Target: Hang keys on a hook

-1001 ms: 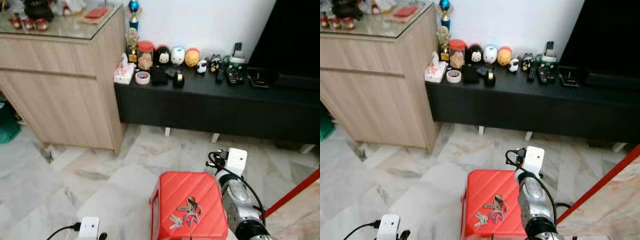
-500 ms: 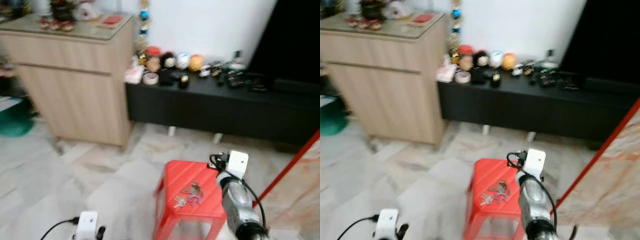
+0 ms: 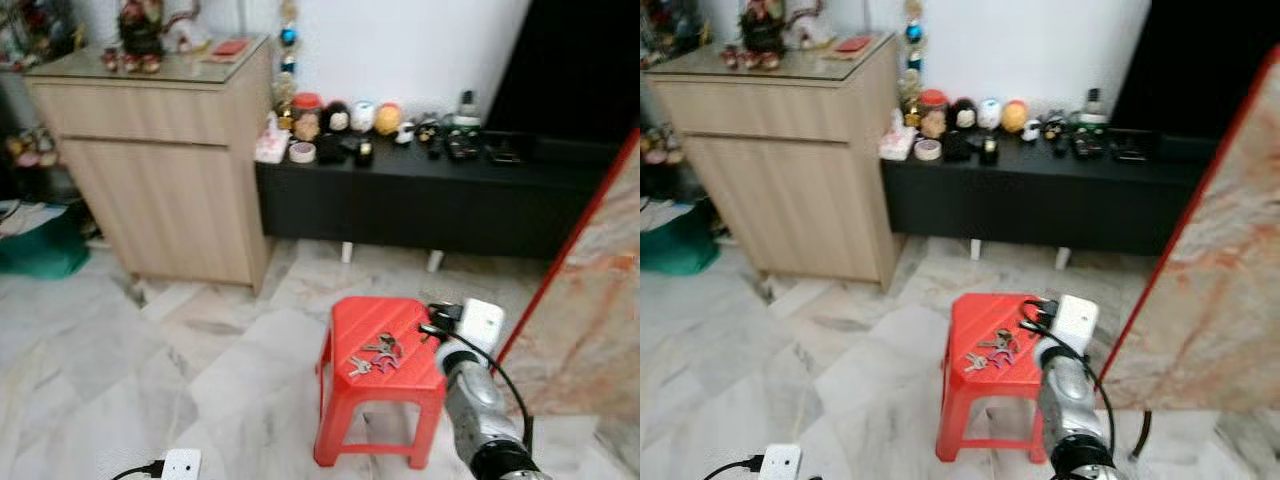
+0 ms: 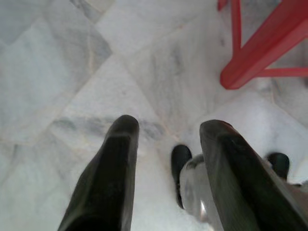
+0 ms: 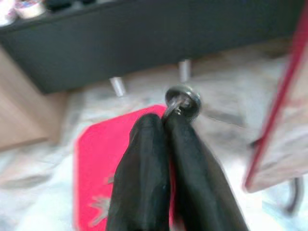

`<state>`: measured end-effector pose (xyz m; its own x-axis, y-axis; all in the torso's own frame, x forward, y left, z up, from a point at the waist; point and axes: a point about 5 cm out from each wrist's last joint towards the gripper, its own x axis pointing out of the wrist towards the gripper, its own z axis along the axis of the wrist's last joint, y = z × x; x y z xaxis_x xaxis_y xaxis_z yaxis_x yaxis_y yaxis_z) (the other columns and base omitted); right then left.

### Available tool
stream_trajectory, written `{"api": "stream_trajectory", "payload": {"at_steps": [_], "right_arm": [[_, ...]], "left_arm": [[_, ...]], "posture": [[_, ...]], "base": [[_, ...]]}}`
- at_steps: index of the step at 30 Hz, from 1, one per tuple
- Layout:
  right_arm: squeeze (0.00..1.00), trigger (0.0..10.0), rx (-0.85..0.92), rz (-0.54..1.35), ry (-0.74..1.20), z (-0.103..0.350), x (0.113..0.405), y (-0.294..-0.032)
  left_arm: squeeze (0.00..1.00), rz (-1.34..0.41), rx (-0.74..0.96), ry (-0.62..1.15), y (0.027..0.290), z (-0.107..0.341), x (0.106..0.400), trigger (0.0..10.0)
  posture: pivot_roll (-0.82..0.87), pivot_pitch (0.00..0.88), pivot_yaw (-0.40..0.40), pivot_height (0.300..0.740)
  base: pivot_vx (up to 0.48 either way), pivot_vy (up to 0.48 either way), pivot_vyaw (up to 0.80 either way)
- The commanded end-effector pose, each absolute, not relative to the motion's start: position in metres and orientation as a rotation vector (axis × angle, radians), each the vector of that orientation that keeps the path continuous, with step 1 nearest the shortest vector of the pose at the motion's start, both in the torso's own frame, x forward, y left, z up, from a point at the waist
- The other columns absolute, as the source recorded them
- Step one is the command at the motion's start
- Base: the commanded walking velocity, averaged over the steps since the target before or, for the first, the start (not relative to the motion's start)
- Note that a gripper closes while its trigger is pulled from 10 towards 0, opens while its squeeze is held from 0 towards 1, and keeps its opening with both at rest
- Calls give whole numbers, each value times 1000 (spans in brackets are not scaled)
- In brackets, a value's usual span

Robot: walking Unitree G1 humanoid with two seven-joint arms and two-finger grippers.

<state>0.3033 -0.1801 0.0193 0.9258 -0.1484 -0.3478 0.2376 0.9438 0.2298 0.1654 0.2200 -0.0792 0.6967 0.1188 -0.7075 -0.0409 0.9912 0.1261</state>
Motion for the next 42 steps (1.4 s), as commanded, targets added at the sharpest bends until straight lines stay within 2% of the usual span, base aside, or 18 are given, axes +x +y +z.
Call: {"api": "stream_trajectory", "payload": {"at_steps": [1, 6, 7, 8, 9, 10, 11, 12, 13, 14, 15, 16, 18, 20, 26, 36, 42], "right_arm": [[0, 10000, 282, -182, 327, 23, 307, -174], [0, 10000, 337, -200, 347, 20, 307, -174], [0, 10000, 222, -207, 413, 14, 304, -177], [0, 10000, 222, -207, 413, 14, 304, -177], [0, 10000, 72, -192, 436, 12, 302, -180], [0, 10000, 204, -223, 448, 10, 301, -179], [0, 10000, 204, -223, 448, 10, 301, -179], [0, 10000, 656, -343, 513, 1, 299, -177], [0, 10000, 818, -359, 545, -3, 297, -174], [0, 10000, 698, -333, 534, -1, 298, -177], [0, 10000, 474, -260, 495, 4, 300, -177], [0, 10000, 430, -240, 481, 6, 301, -177], [0, 10000, 470, -246, 476, 6, 301, -174], [0, 10000, 376, -240, 443, 11, 305, -176], [0, 10000, 269, -208, 353, 23, 310, -175], [0, 10000, 241, -244, 280, 27, 307, -181], [0, 10000, 224, -264, 274, 27, 306, -184]], "left_arm": [[0, 77, 113, 821, 217, -82, 161, 10000], [0, 74, 115, 825, 217, -83, 160, 10000], [0, 74, 115, 827, 217, -83, 159, 10000], [0, 74, 115, 827, 217, -83, 159, 10000], [0, 66, 118, 829, 216, -83, 159, 10000], [0, 57, 120, 830, 215, -84, 159, 10000], [0, 57, 120, 830, 215, -84, 159, 10000], [0, 59, 119, 830, 215, -84, 159, 10000], [0, 62, 119, 830, 215, -84, 159, 10000], [0, 62, 119, 830, 215, -84, 159, 10000], [0, 62, 119, 830, 214, -84, 159, 10000], [0, 62, 119, 830, 214, -84, 159, 10000], [0, 62, 118, 830, 214, -84, 159, 10000], [0, 63, 118, 829, 214, -84, 159, 10000], [0, 62, 117, 831, 214, -84, 159, 10000], [0, 69, 122, 824, 214, -84, 159, 10000], [0, 74, 128, 839, 215, -85, 157, 10000]], "posture": [[94, 0, -75, 740], [93, 0, -76, 740], [92, 0, -76, 740], [92, 0, -76, 740], [93, 0, -76, 740], [93, 0, -76, 740], [93, 0, -76, 740], [91, 0, -77, 740], [91, 0, -77, 740], [91, 0, -77, 740], [92, 0, -76, 740], [92, 0, -76, 740], [93, 0, -76, 740], [93, 0, -77, 740], [93, 0, -76, 740], [88, 0, -78, 740], [85, 0, -80, 740]], "base": [[0, 0, 0], [0, 0, 0], [0, 0, 0], [0, 0, 0], [0, 0, 0], [0, 0, 0], [0, 0, 0], [0, 0, 0], [0, 0, 0], [0, 0, 0], [0, 0, 0], [0, 0, 0], [0, 0, 0], [0, 0, 0], [0, 0, 0], [0, 0, 0], [0, -284, 0]]}}
